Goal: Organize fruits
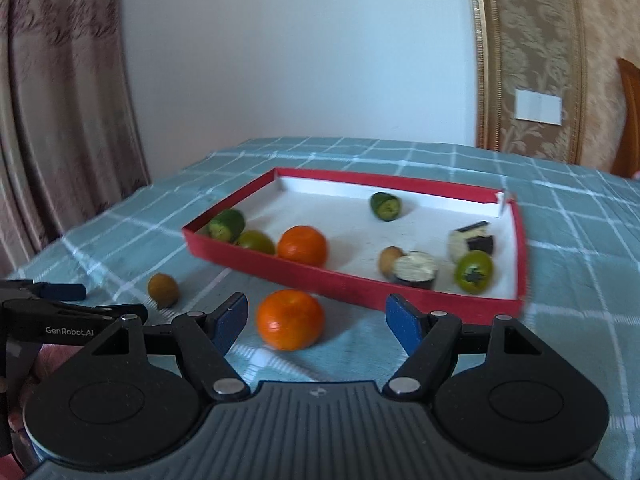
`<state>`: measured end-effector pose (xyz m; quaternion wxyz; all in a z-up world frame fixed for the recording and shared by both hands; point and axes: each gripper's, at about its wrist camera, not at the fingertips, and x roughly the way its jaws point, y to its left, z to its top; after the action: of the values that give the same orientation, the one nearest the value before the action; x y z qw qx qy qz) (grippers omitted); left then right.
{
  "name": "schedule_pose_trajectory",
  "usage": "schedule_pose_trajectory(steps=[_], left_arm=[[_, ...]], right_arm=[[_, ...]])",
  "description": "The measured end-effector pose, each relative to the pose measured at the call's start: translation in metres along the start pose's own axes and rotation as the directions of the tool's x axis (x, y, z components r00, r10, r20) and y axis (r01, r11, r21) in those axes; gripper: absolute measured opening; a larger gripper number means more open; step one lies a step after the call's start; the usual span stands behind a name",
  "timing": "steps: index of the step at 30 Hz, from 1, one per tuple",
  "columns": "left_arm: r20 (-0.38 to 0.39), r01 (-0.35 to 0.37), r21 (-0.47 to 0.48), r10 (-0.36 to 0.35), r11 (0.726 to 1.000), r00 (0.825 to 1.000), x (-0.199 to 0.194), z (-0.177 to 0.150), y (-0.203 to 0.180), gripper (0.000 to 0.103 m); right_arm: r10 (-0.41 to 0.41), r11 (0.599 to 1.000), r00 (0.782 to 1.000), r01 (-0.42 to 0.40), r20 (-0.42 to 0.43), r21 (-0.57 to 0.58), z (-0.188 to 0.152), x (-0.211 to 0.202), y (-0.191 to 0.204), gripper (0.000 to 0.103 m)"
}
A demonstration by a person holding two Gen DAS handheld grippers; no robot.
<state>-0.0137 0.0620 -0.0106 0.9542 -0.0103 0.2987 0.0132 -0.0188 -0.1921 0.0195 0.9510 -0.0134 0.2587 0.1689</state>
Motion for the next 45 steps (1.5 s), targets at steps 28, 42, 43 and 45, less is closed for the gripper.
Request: schedule_pose_trajectory(steps=[28, 42, 43, 45], left_arm=[[-0.010, -0.005, 0.005, 0.005, 1.000, 1.000, 0.002, 0.000, -0.001, 0.103], [-0.012, -0.012, 0.010, 0.012, 1.000, 1.000, 0.003, -0.001, -0.002, 0.103], [-0.012, -0.012, 0.009, 0.012, 1.000, 1.000, 0.003, -0.001, -0.002, 0.103], [-0.012, -0.012, 0.009, 0.012, 1.000, 1.000, 0.003, -0.001, -0.002, 0.103]], right_arm=[[-0.005, 1.000, 0.992, 0.005, -0.125, -0.001, 0.000, 0.044, 0.009, 0.053], [0.006, 1.000, 0.993, -0.007, -0.118, -0.002, -0.001, 0.043, 0.011, 0.045], [0.008, 1.000, 0.993, -0.008, -0.118, 0.000, -0.001, 0.042, 0.011, 0.045], [0.009, 1.000, 0.993, -0.009, -0.115, 0.005, -0.001, 0.042, 0.010, 0.045]])
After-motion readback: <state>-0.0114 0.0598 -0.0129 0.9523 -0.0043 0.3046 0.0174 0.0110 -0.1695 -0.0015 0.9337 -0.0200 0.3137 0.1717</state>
